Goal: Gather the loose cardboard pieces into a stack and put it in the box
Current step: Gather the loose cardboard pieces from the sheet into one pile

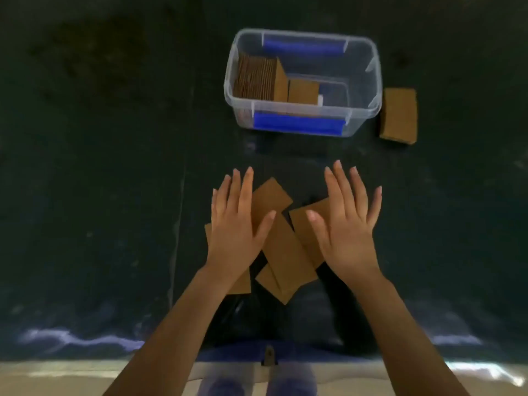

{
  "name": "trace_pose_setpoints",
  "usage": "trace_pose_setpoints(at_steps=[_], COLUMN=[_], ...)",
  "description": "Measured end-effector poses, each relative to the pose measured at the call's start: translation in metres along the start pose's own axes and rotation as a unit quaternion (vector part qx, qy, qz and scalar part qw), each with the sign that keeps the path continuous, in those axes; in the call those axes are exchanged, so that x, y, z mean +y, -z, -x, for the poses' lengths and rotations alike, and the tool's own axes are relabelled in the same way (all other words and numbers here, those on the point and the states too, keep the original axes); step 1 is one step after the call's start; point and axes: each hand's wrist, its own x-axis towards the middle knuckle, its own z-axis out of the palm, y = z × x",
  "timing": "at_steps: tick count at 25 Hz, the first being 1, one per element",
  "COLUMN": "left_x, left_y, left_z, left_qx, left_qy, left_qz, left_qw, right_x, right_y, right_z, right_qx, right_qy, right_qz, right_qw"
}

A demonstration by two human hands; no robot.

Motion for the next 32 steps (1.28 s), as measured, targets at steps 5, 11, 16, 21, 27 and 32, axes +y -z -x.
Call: trace_pose_setpoints(at_steps=[5,11,16,21,27,32], left_x=[-0.005,0.0,0.004,0.01,0.021,0.021], left_y=[-0.001,0.005,0.008,0.009,0.001,-0.003], left_z=[0.007,-0.015,-0.026,-0.029,-0.023,-0.021], left_qx=[-0.077,-0.087,-0.13,-0.1,-0.052,-0.035], left_qy=[-0.009,0.017,0.144,0.166,0.154,0.169], left_qz=[-0.045,-0.09,0.015,0.077,0.17,0.22], left_qw=[0.996,0.992,0.981,0.978,0.972,0.96], right_x=[0.027,0.029,0.029,0.005,-0.042,-0.036], right_y=[0.003,0.024,0.035,0.031,-0.005,-0.001], right_z=[-0.003,-0.038,-0.037,0.004,0.042,0.03], right_qx=[-0.173,-0.26,-0.185,-0.1,-0.044,-0.044], right_qy=[0.083,0.103,-0.02,-0.255,-0.342,-0.37], right_qz=[0.105,0.124,0.014,-0.162,-0.212,-0.28], right_qw=[0.976,0.952,0.983,0.948,0.914,0.885])
